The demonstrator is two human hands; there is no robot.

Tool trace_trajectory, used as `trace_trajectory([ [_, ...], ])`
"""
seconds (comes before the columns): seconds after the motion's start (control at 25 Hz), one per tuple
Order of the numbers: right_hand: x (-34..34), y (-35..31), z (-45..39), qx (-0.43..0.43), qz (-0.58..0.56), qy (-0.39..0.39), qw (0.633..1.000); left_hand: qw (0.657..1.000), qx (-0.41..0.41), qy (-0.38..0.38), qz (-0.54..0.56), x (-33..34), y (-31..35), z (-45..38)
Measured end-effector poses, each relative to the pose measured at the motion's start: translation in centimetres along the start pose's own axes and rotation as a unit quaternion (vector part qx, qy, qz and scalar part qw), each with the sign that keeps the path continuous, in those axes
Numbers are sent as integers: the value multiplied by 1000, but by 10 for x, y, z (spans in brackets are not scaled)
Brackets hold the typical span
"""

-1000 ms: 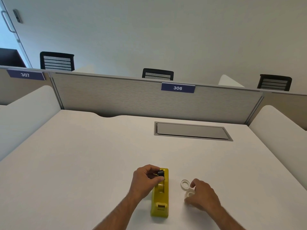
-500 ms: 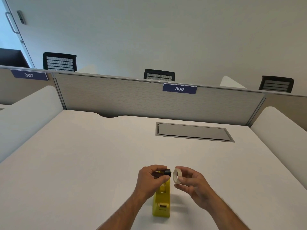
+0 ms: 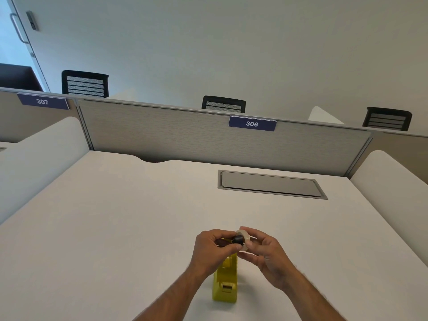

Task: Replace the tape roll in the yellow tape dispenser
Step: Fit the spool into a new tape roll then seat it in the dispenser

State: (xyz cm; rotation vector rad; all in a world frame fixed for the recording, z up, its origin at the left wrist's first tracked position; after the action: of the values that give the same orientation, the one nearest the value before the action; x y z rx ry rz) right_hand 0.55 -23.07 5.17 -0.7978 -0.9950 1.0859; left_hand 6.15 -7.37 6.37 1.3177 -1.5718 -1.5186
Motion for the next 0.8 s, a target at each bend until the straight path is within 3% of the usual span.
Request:
trace_trajectory([
  [0.64,6,7,-4,-28,62,32,997,999,16,18,-28,0,-4,4],
  [0.8,9,7,-3,-26,82,25,996,999,-36,9,17,0,-11,5],
])
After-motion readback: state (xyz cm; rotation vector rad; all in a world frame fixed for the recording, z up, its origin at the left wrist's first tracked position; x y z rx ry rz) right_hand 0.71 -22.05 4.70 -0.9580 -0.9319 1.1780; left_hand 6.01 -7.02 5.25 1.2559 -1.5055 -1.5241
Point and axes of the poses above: each hand's wrist, its own z-axis away from the middle knuckle, its own x-axis out of the palm, y = z × x, the point moved 7 cm from there along -z, towards the middle knuckle, and after that the axes turned 6 degrees about x, right-handed, at the moved point
